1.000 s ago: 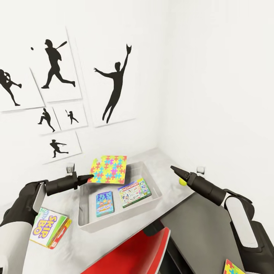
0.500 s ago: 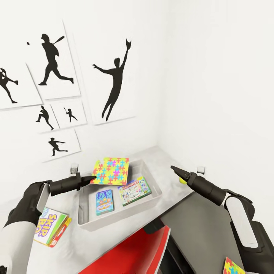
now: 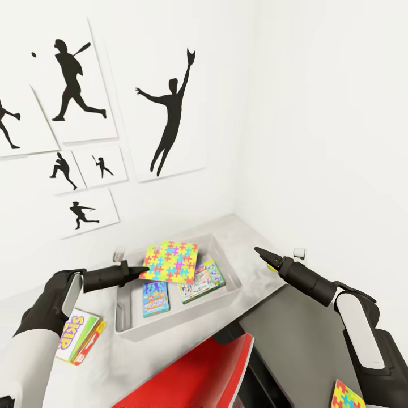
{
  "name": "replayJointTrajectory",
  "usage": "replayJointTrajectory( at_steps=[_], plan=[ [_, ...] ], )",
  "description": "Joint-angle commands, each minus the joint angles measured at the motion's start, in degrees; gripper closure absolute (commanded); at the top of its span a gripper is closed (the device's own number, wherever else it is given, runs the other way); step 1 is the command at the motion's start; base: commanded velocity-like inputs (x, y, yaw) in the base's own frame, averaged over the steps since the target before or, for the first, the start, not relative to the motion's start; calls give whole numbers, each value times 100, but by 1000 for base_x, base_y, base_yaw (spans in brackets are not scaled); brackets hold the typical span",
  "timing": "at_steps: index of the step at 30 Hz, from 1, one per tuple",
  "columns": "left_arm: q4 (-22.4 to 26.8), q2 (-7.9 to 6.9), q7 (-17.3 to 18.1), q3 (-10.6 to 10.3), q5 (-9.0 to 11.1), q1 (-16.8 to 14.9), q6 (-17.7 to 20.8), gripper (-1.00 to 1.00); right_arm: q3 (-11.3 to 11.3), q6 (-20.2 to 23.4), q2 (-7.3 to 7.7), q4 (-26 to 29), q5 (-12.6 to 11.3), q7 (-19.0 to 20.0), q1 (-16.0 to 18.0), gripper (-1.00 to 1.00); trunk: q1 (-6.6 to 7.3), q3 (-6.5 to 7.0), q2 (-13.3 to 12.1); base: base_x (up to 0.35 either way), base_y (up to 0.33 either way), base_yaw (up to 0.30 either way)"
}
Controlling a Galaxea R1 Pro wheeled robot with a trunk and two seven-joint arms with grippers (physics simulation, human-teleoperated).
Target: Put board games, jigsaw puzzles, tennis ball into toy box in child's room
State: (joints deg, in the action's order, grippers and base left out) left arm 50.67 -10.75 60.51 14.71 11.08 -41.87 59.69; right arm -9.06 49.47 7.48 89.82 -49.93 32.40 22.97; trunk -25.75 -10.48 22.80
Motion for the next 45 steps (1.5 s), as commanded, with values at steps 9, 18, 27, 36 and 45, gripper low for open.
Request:
replayJointTrajectory(
  at_steps=[9, 18, 27, 36, 45],
  plan=[
    [-235, -10, 8, -19, -81, -6, 29, 100, -8, 37, -1, 1, -5, 12, 6, -100, -3, -96, 12, 0, 0, 0],
    [-309, -24, 4, -13, -105, -6, 26, 100, -8, 37, -1, 1, -5, 12, 6, -100, -3, -180, 12, 0, 0, 0],
    [-312, -21, 4, -13, -106, -6, 25, 100, -8, 37, -1, 1, -4, 20, 6, -100, -3, -213, 12, 0, 0, 0],
    [-312, -23, 4, -7, -106, -6, 25, 100, -8, 37, -1, 1, -5, 21, 6, -100, -3, -214, 12, 0, 0, 0],
    [-312, -24, 4, 5, -102, -6, 25, -100, -8, 37, -1, 1, -1, 21, 6, -100, -3, -214, 12, 0, 0, 0]
  ],
)
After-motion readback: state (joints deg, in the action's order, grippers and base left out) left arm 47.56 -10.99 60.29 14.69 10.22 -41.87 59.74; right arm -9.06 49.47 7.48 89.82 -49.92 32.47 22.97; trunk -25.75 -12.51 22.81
